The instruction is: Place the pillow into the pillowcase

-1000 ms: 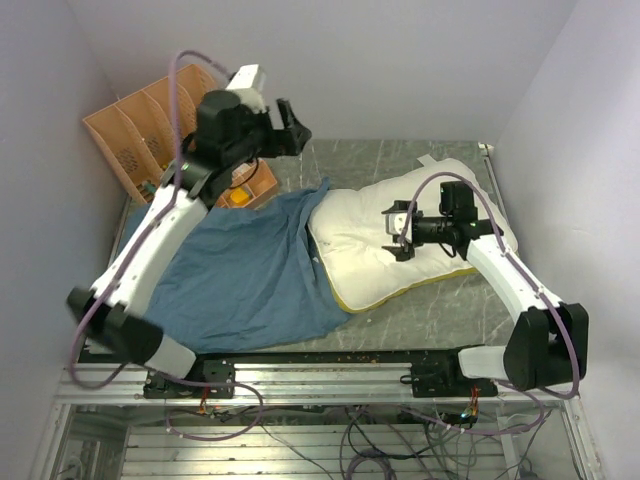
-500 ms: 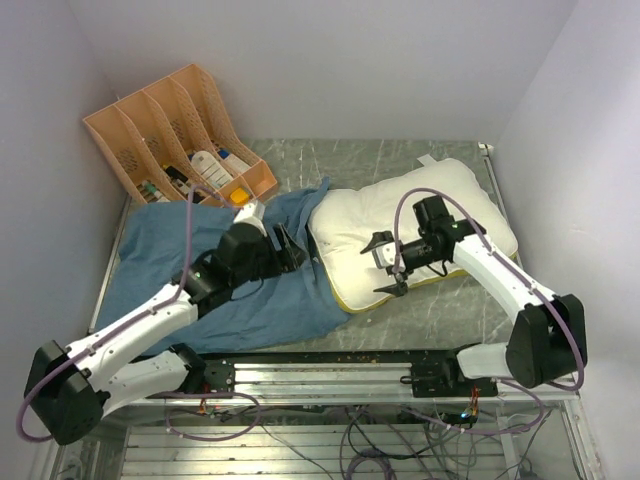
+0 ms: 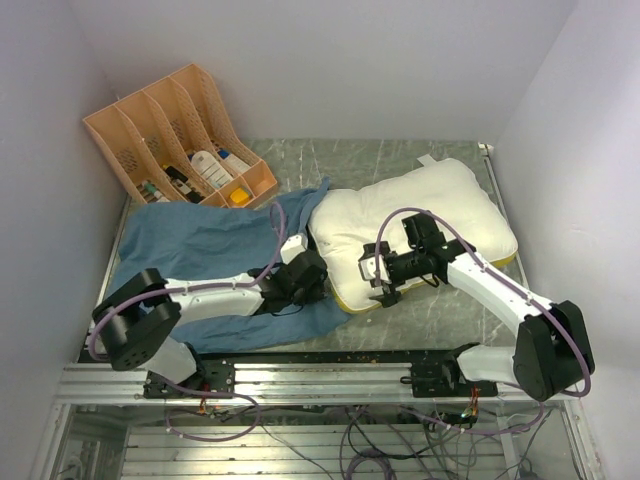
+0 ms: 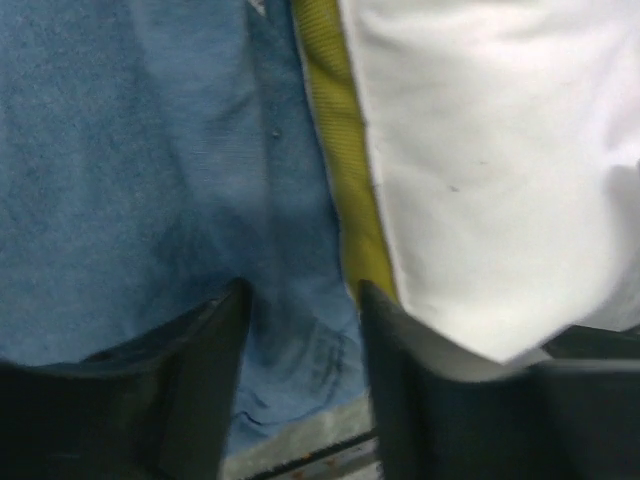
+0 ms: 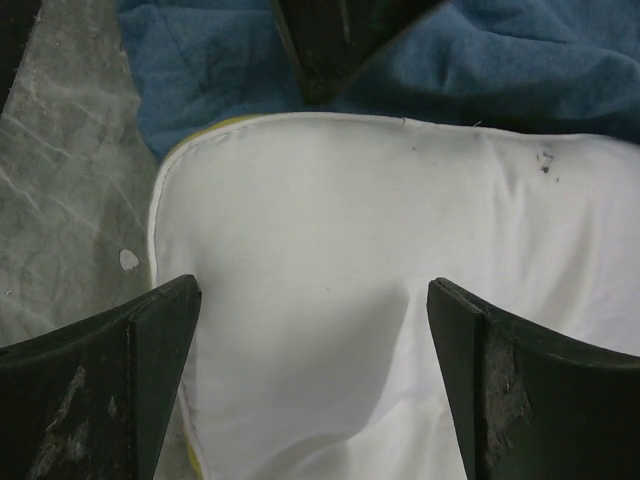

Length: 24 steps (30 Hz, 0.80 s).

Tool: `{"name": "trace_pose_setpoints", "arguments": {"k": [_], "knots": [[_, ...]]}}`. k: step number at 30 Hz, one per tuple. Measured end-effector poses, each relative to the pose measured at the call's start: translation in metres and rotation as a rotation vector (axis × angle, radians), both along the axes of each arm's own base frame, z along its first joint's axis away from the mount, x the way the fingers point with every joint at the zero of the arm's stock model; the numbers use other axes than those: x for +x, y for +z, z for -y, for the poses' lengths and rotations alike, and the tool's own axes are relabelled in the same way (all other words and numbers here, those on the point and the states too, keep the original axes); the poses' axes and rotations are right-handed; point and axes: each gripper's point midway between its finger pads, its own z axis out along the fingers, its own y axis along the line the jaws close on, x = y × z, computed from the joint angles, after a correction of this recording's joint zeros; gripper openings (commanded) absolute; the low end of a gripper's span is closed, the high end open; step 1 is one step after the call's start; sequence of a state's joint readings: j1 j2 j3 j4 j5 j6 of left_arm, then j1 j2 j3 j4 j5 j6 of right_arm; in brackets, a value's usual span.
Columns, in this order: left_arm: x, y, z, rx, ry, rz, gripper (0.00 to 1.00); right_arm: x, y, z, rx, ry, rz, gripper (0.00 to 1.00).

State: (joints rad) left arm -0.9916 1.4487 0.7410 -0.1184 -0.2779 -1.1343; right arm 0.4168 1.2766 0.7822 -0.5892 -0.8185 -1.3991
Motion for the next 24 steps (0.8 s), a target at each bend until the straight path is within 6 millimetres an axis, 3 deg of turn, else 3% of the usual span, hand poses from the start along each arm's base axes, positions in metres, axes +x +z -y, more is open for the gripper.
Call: {"name": "trace_pose_setpoints", "arguments": {"k": [2, 5, 10, 15, 19, 21, 22, 24], "knots": [[0.000, -0.012, 0.000, 0.027, 0.009, -0.016, 0.24, 0.001, -0.001, 0.001, -0.005, -0.006, 0.005, 0.97], [-0.001, -0.027, -0.003, 0.062, 0.018, -0.038, 0.08, 0.003, -0.002, 0.001, -0.011, -0.009, 0.014, 0.97], [-0.006, -0.040, -0.011, 0.125, 0.002, -0.061, 0.07, 0.003, -0.004, 0.000, -0.021, -0.006, 0.016, 0.97], [-0.011, -0.020, -0.014, 0.135, -0.062, -0.038, 0.07, 0.003, -0.010, -0.002, -0.039, -0.005, 0.016, 0.93], [-0.019, 0.015, -0.015, 0.079, -0.125, 0.001, 0.07, 0.004, -0.016, -0.005, -0.063, -0.018, 0.013, 0.74], [-0.025, 0.024, -0.016, 0.063, -0.153, 0.006, 0.07, 0.005, -0.021, -0.007, -0.079, -0.029, 0.005, 0.56], [-0.028, 0.024, -0.018, 0.062, -0.167, 0.002, 0.07, 0.005, -0.023, -0.009, -0.088, -0.033, -0.001, 0.38], [-0.035, 0.018, -0.023, 0.077, -0.187, -0.018, 0.07, 0.005, -0.027, -0.011, -0.102, -0.035, -0.005, 0.20]]}}
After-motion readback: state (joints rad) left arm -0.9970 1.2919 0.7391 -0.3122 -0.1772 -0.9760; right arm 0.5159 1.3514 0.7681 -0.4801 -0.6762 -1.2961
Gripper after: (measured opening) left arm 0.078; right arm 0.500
